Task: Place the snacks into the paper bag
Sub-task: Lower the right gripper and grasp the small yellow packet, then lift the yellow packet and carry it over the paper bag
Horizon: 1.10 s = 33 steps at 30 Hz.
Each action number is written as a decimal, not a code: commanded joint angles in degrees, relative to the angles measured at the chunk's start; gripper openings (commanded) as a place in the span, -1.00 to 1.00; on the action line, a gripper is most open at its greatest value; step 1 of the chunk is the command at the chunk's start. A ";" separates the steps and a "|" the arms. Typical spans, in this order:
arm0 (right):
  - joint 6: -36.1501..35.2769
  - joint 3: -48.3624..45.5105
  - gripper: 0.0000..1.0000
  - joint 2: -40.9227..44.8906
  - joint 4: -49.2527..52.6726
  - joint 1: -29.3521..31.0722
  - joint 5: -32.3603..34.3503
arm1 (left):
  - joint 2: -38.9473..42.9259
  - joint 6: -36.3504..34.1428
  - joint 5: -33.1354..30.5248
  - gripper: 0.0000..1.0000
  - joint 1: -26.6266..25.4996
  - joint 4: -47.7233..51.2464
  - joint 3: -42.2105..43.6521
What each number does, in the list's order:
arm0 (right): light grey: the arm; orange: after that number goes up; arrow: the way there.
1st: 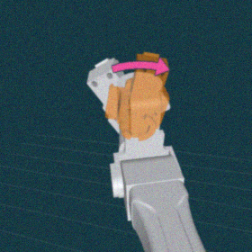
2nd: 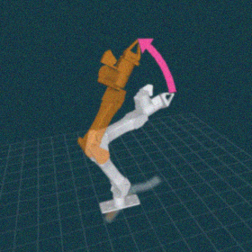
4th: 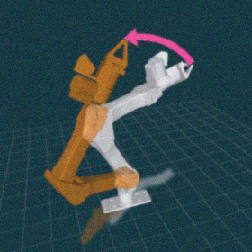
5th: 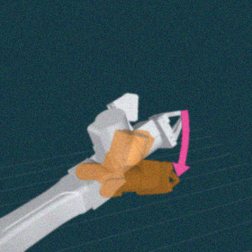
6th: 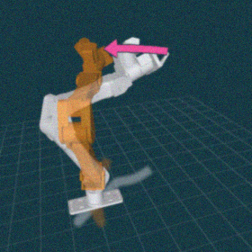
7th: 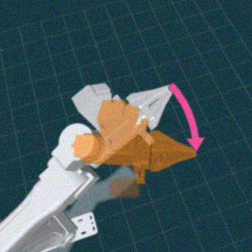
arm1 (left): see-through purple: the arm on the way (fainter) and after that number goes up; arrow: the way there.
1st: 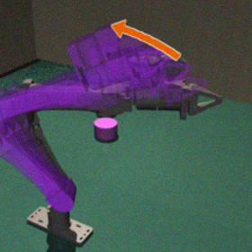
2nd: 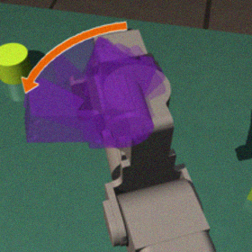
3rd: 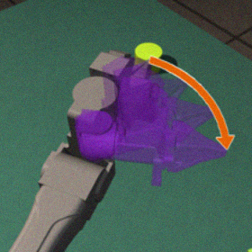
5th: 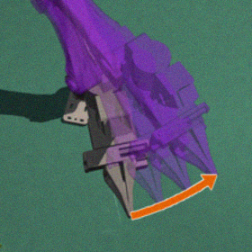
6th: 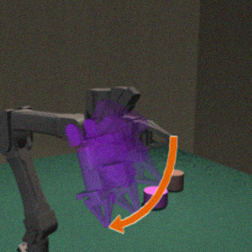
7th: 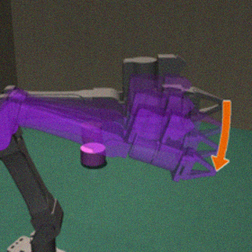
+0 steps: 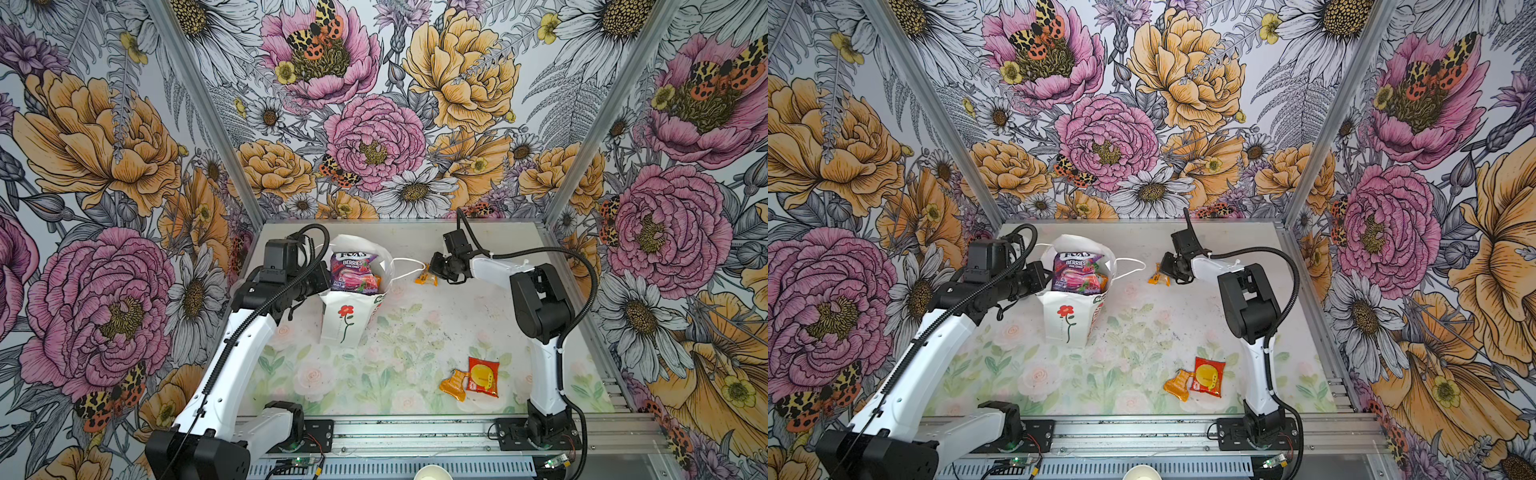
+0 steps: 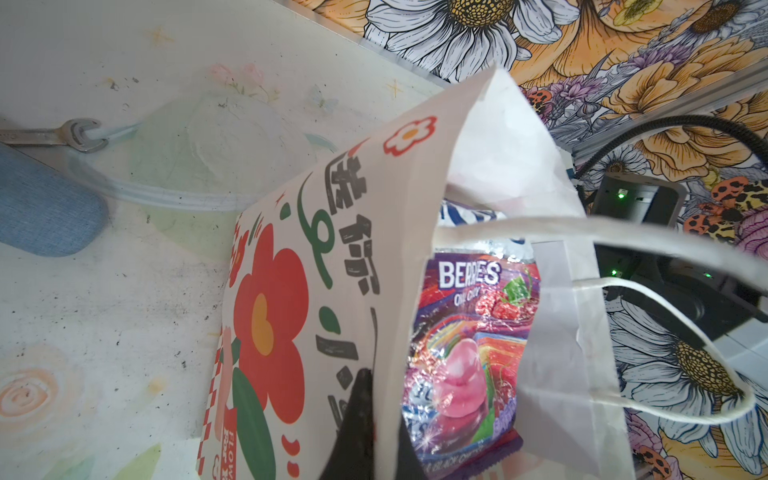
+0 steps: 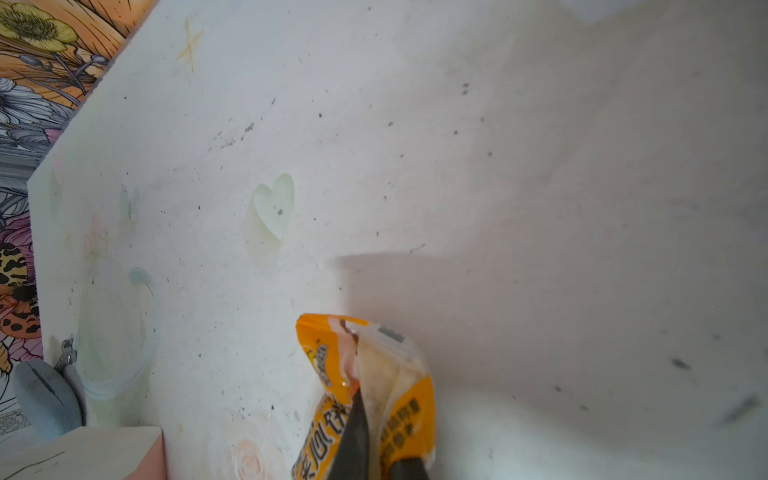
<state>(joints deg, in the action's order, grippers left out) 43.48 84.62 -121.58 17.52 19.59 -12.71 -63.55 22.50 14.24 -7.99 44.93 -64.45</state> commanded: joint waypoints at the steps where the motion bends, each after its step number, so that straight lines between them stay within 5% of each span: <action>1: -1.43 -2.53 -1.00 3.38 2.56 0.34 2.16 | 0.36 -0.09 1.83 -0.90 0.56 -4.94 -0.47; 33: -2.29 -20.73 -1.00 36.74 11.09 3.95 4.61 | 0.93 -0.09 1.76 -0.89 0.58 -4.92 -0.59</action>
<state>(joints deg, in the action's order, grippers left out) 42.35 64.42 -88.09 26.00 23.09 -10.26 -63.55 22.50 14.24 -7.99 44.93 -64.45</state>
